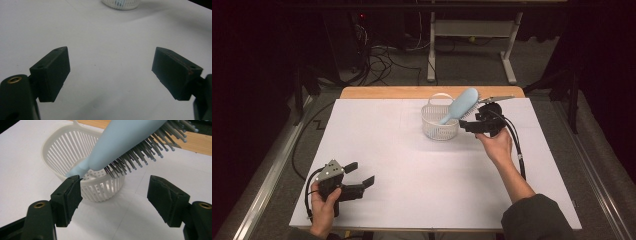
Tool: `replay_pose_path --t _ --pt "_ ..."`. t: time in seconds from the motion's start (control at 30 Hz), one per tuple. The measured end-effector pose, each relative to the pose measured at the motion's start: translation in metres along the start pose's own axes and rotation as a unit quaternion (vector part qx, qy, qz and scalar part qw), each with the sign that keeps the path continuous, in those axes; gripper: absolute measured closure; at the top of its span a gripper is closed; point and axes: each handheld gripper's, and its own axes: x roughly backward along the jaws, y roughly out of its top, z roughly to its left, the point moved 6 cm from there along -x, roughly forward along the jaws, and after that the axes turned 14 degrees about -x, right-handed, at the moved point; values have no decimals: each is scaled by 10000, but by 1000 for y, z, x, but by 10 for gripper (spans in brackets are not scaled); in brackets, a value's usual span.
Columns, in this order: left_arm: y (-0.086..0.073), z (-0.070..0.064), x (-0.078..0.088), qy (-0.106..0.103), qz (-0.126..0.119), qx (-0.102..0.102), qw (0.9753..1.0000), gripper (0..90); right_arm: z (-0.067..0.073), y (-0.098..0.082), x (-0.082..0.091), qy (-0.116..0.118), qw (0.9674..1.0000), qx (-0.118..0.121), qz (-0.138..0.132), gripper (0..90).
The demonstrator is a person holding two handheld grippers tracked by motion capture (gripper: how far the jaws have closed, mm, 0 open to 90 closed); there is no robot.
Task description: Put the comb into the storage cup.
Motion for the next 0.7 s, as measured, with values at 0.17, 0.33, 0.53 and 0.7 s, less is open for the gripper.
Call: replay_pose_path --t 0.17,0.33,0.53,0.7 --pt "0 1 0 10 -4 23 10000 160 -2 -1 5 17 10000 16 -35 284" --pt "0 1 0 18 -11 47 10000 160 -2 -2 10 37 10000 46 -63 284" --pt "-1 2 0 24 10 58 10000 160 -5 -3 18 64 9999 38 -114 284" --pt "-1 2 1 21 -22 86 10000 160 -8 -3 25 79 9998 14 -188 284"
